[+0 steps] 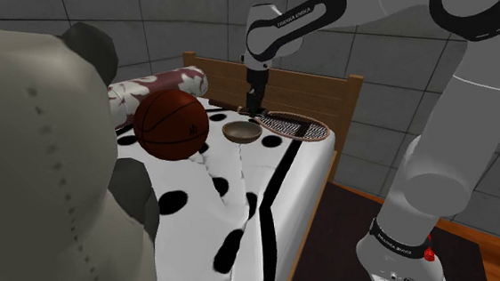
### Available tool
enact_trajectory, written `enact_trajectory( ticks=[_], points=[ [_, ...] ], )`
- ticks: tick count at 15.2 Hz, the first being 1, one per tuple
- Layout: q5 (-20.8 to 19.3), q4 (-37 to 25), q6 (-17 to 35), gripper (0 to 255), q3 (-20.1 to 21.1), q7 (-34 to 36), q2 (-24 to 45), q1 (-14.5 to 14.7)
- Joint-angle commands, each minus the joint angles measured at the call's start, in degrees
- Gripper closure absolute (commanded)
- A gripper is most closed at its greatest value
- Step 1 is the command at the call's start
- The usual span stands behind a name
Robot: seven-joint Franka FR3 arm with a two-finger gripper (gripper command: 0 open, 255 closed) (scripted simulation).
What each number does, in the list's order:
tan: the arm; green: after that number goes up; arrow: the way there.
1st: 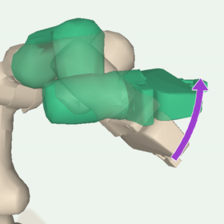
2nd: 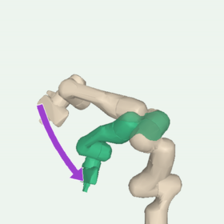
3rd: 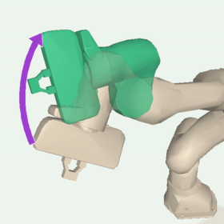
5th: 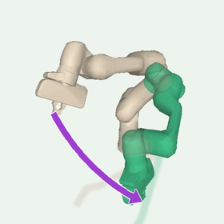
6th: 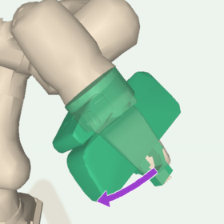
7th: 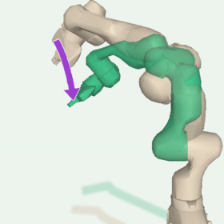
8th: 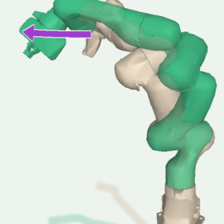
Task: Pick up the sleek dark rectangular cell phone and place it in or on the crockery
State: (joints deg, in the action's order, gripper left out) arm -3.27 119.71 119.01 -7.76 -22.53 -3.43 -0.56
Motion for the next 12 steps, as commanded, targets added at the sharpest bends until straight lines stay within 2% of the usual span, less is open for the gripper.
enact_trajectory(
  ticks=[1,2,12],
  points=[
    [0.69,-5.27,-0.91,255,0.21,0.16,4.39,0.28],
    [1.12,-9.12,-1.75,255,0.38,0.30,7.43,0.45],
    [1.36,-4.42,5.52,255,0.39,0.35,10.02,0.34]
  ],
)
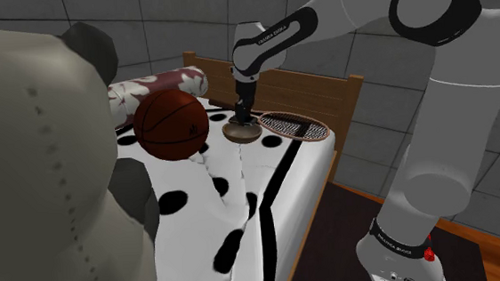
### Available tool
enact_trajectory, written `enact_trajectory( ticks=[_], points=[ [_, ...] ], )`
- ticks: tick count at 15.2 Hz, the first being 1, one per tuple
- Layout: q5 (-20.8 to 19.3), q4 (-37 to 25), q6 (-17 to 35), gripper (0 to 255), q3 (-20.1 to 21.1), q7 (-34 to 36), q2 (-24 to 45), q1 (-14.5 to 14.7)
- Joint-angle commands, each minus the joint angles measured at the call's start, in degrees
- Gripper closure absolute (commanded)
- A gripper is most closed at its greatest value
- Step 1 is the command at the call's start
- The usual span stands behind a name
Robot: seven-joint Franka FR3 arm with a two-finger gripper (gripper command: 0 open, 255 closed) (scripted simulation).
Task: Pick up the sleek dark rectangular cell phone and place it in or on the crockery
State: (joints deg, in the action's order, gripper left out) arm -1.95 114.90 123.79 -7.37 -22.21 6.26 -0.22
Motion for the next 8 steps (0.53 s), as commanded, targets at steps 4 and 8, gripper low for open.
enact_trajectory(
  ticks=[4,8],
  points=[
    [0.17,1.91,3.60,255,0.02,0.00,1.67,-0.04],
    [0.19,2.04,3.87,255,0.02,0.00,1.80,-0.05]
  ],
)
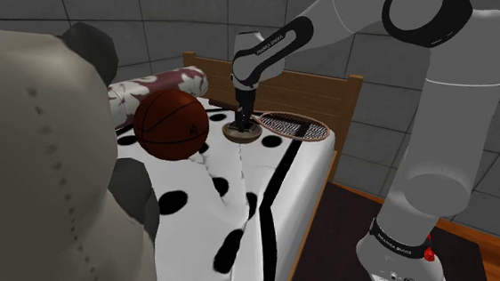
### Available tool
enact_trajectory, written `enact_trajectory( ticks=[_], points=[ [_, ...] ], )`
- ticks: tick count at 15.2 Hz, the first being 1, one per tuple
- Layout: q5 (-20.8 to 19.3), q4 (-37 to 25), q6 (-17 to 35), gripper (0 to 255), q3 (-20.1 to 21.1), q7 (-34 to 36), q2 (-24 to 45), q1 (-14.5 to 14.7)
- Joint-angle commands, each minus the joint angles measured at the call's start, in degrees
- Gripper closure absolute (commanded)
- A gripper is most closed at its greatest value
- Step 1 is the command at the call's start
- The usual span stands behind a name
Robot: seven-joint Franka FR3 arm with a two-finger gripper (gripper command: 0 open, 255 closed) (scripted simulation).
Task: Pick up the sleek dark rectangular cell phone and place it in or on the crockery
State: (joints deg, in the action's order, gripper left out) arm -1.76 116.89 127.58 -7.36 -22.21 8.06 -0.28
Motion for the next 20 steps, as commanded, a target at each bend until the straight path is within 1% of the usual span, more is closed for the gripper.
enact_trajectory(
  ticks=[1,4,5,10,14,20],
  points=[
    [0.00,0.06,0.08,255,0.01,0.00,0.01,0.01],
    [0.00,0.06,0.08,255,0.01,0.00,0.01,0.01],
    [0.00,0.06,0.08,0,0.01,0.00,0.01,0.01],
    [0.00,0.06,0.08,0,0.01,0.00,0.01,0.01],
    [-0.38,-3.31,-6.62,0,0.08,0.28,-3.33,0.26],
    [-0.38,-3.31,-6.62,0,0.08,0.28,-3.33,0.25]
  ],
)
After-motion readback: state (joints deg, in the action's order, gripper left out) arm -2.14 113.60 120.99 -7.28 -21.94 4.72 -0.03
